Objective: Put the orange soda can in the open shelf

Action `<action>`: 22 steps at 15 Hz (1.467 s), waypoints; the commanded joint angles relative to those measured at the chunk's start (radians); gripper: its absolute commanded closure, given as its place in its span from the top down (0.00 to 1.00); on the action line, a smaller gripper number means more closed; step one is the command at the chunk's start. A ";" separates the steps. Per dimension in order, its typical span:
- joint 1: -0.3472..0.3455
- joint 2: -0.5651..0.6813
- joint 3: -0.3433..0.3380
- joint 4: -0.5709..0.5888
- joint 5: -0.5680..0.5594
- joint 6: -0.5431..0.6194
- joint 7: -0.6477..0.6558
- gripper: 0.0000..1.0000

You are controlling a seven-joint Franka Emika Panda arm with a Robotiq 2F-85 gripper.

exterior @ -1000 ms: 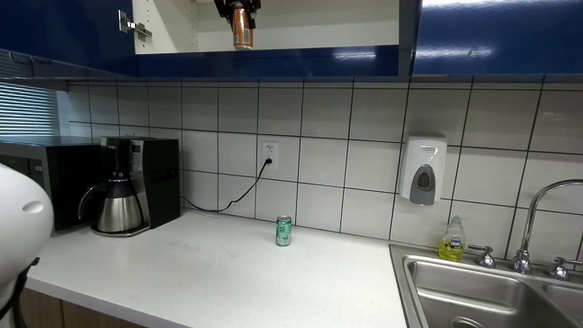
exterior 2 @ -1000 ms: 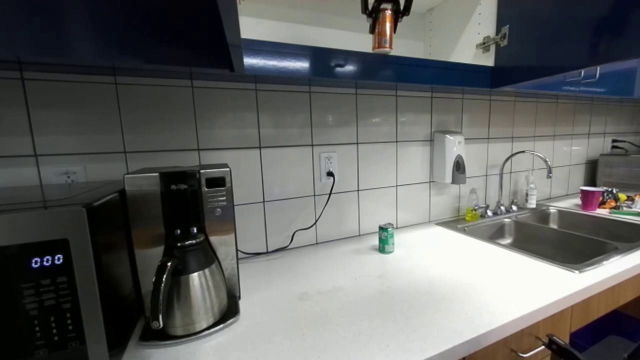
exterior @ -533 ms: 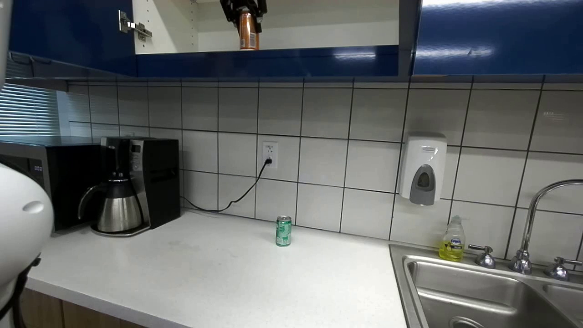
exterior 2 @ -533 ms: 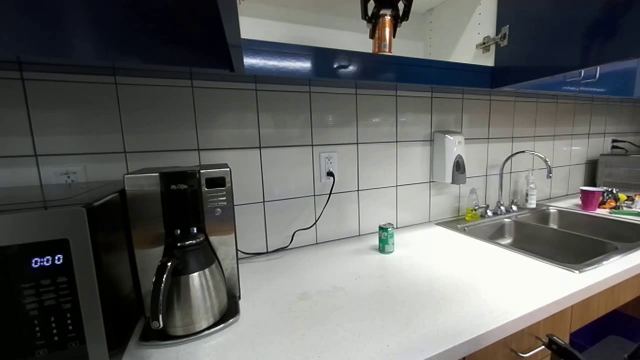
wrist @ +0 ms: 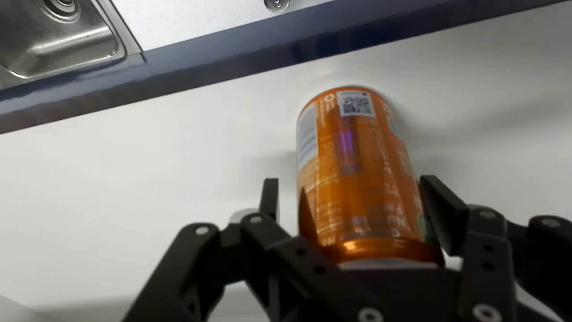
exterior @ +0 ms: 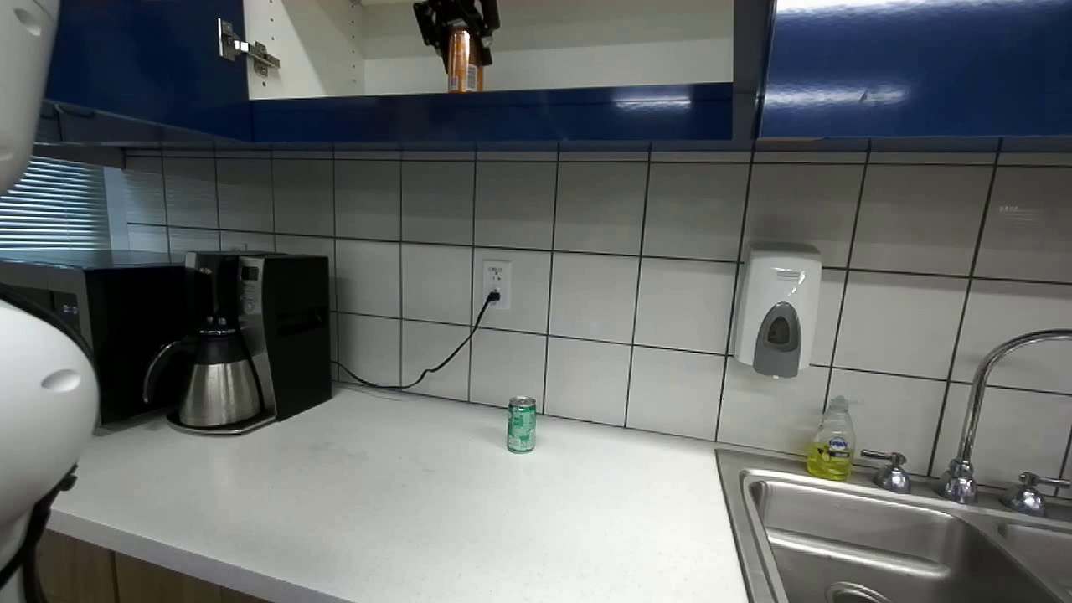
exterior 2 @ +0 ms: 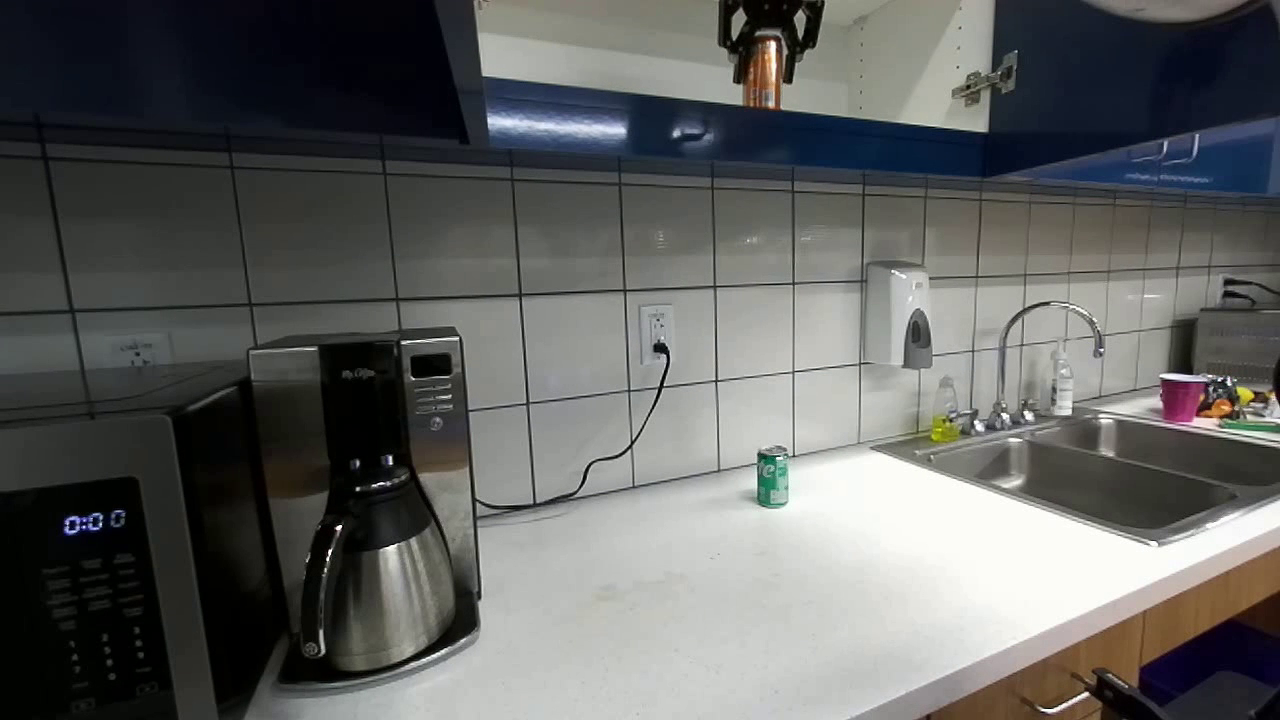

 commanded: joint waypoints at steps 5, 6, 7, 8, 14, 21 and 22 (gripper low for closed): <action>-0.001 0.003 0.000 0.022 0.018 -0.030 0.009 1.00; -0.004 -0.008 0.002 0.010 0.030 -0.030 0.003 1.00; -0.005 -0.020 0.003 -0.005 0.037 -0.028 -0.001 1.00; -0.005 -0.037 0.004 -0.024 0.042 -0.024 -0.005 1.00; -0.004 -0.159 0.000 -0.158 0.059 -0.015 -0.003 1.00; 0.011 -0.403 0.003 -0.499 0.080 0.012 -0.034 1.00; 0.016 -0.435 0.005 -0.549 0.081 0.018 -0.043 1.00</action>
